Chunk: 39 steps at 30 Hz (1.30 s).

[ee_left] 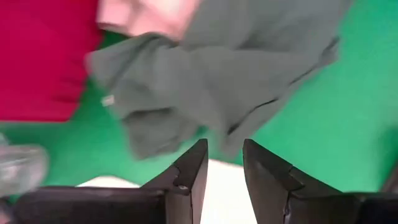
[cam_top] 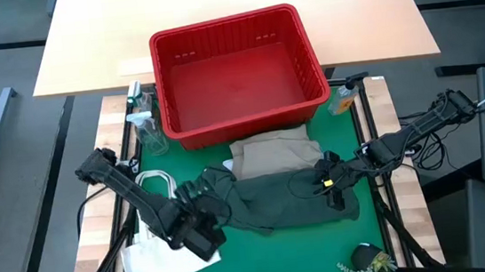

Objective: Fold Laundry from Bin
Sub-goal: Fold the green polo shirt

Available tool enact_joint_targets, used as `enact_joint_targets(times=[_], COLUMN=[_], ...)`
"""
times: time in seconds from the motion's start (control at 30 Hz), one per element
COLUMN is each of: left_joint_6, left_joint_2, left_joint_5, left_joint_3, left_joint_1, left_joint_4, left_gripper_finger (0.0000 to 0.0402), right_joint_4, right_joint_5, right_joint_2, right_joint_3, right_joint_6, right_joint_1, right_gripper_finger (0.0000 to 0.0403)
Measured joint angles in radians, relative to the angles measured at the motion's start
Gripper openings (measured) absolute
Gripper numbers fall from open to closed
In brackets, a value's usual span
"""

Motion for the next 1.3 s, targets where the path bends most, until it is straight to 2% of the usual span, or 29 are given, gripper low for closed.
enact_joint_targets(times=[0.1,0.23,0.4,0.57,0.7,0.9,1.03,1.3], left_joint_6=[0.001,0.04,-0.018,-0.047,-0.029,0.004,0.063,0.231], left_joint_2=[-0.051,-0.146,-0.266,-0.407,-0.468,-0.444,-0.4,-0.307], left_joint_5=[-0.018,-0.039,-0.024,0.012,0.011,-0.01,0.004,0.211], left_joint_3=[0.0,-0.046,-0.238,-0.49,-0.618,-0.669,-0.674,-0.674], left_joint_1=[0.013,0.025,0.038,0.071,0.123,0.228,0.289,0.38], left_joint_4=[-0.086,-0.061,-0.031,0.189,0.425,0.598,0.625,0.77], left_gripper_finger=[0.0091,0.0085,0.0081,0.008,0.008,0.008,0.008,0.008], right_joint_4=[-0.001,0.0,0.0,0.0,0.0,0.001,0.003,0.003], right_joint_5=[0.0,0.001,0.009,0.015,0.026,0.027,0.027,0.027], right_joint_2=[0.0,0.0,0.0,0.0,0.0,0.0,0.0,0.0], right_joint_3=[0.0,0.0,0.0,0.0,0.0,0.0,0.0,0.0], right_joint_6=[0.0,0.0,0.0,0.0,0.0,0.0,0.0,0.0], right_joint_1=[0.0,0.0,0.0,0.0,0.0,0.0,0.0,0.0], right_gripper_finger=[0.0154,0.0154,0.0154,0.0154,0.0154,0.0154,0.0154,0.0154])
